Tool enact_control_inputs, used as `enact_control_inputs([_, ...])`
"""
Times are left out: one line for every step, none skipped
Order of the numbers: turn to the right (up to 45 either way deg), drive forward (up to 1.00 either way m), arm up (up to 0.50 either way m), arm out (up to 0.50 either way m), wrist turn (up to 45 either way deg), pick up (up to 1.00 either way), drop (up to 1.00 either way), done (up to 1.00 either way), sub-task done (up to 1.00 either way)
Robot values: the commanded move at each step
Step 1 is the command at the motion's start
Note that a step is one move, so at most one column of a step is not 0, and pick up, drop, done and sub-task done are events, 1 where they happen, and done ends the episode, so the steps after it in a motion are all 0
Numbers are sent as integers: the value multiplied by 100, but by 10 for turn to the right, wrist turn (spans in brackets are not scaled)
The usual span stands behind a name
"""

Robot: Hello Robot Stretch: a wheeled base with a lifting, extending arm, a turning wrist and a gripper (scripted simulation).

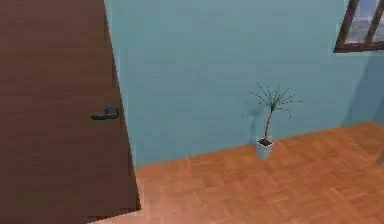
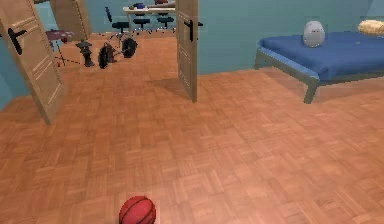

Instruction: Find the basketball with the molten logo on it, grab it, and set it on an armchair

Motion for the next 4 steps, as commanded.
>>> enact_control_inputs([-180, 0, 0, 0, 0, 0, 0, 0, 0])
enact_control_inputs([0, 0, 18, 0, 0, 0, 0, 0, 0])
enact_control_inputs([0, 0, 0, 40, 0, 0, 0, 0, 0])
enact_control_inputs([0, 0, 0, 0, 450, 0, 0, 0, 0])
